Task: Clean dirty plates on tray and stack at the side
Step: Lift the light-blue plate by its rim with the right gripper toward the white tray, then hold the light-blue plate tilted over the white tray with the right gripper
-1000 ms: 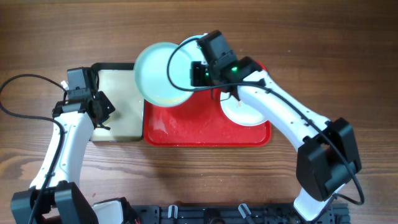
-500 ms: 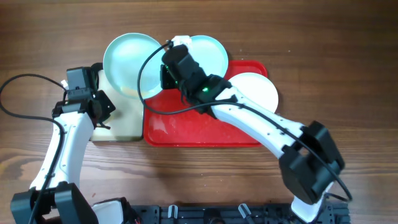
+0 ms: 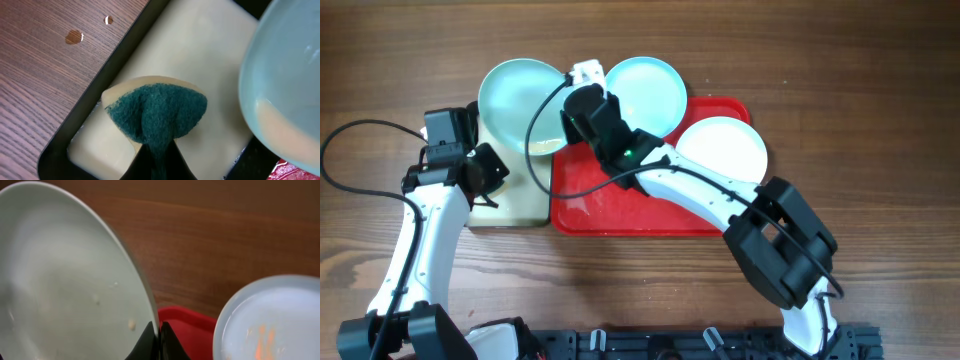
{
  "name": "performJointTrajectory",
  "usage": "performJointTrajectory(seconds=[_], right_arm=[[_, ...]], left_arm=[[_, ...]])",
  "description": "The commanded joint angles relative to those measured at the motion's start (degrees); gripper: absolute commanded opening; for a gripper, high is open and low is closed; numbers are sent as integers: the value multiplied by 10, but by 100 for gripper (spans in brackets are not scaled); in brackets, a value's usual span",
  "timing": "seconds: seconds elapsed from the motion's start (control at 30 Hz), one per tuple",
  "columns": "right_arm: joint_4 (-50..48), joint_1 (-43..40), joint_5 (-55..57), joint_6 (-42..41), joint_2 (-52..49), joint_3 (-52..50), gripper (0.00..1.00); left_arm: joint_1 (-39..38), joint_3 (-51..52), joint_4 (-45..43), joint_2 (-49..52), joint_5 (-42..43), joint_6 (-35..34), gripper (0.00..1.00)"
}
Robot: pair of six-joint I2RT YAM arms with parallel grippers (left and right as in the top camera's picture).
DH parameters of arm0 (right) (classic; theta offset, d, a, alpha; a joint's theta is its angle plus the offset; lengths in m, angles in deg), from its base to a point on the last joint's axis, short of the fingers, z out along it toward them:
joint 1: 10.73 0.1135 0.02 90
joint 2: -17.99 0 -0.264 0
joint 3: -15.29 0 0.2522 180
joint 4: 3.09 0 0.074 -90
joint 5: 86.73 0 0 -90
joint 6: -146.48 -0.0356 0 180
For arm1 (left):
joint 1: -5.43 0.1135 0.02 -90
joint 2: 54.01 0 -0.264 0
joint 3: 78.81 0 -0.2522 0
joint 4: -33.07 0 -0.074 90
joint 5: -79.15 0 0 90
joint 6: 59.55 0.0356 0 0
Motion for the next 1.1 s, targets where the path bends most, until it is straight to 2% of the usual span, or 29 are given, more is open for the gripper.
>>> performJointTrajectory(seconds=[0.0,0.33,0.67,1.07], right_arm=[[-29,4,30,118,-9,11,4],[-113,16,29,240,-9,11,4],[-223,40,30,436,-10,11,4],[-240,42,21,561,-10,11,4]], left_arm=[[3,3,-4,-11,10,7,4],[3,3,-4,-11,10,7,4],[3,3,-4,-11,10,7,4],[3,3,-4,-11,10,7,4]])
